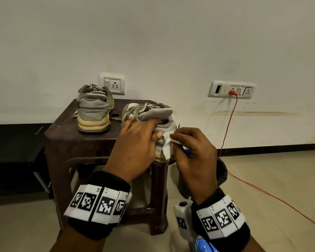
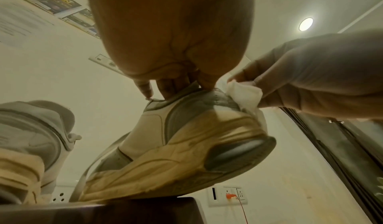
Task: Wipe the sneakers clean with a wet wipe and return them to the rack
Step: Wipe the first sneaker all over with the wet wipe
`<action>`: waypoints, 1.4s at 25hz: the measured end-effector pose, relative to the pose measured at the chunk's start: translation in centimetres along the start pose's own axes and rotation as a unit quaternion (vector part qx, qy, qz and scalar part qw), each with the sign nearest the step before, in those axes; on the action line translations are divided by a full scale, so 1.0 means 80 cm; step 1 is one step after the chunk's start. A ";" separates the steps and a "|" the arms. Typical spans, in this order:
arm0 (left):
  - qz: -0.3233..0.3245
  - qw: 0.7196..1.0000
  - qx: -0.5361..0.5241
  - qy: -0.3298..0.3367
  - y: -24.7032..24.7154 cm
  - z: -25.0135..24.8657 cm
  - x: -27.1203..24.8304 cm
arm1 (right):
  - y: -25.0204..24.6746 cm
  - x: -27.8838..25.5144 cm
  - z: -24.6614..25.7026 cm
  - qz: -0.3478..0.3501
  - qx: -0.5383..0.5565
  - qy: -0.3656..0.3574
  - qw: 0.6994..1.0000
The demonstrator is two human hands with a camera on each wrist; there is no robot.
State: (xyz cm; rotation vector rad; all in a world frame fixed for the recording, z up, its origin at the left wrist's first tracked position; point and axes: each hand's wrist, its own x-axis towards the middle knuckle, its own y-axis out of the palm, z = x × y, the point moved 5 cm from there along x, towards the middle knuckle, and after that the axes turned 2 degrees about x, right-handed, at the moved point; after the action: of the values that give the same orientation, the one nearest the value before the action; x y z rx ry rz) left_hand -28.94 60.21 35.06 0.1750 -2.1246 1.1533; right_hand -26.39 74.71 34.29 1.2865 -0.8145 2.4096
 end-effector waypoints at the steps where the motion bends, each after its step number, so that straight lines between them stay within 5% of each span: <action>1: 0.002 1.000 -0.001 -0.003 0.000 0.002 0.001 | 0.001 -0.001 0.001 0.003 -0.003 -0.011 1.000; 7: -0.002 1.000 -0.001 0.004 0.007 -0.003 -0.002 | -0.010 0.019 -0.030 -0.057 0.043 0.089 0.994; 13: -0.044 0.997 -0.052 -0.039 -0.001 0.005 -0.006 | 0.011 -0.002 0.028 0.012 0.018 -0.062 0.998; 20: -0.084 0.992 -0.087 -0.036 -0.001 -0.008 -0.007 | -0.010 0.022 -0.012 -0.078 -0.018 0.004 0.997; 28: -0.072 0.984 -0.161 -0.037 0.012 -0.001 -0.003 | 0.000 -0.014 0.027 0.013 -0.017 -0.112 0.993; 35: -0.069 0.979 -0.184 -0.046 0.016 0.000 0.000 | -0.016 0.010 -0.034 -0.030 -0.052 0.020 0.998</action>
State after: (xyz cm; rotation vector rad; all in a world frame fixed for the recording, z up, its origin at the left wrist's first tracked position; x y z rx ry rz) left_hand -29.51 60.96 34.18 0.2049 -2.3255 0.6674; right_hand -28.01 77.31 34.19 1.2025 -0.8637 2.3068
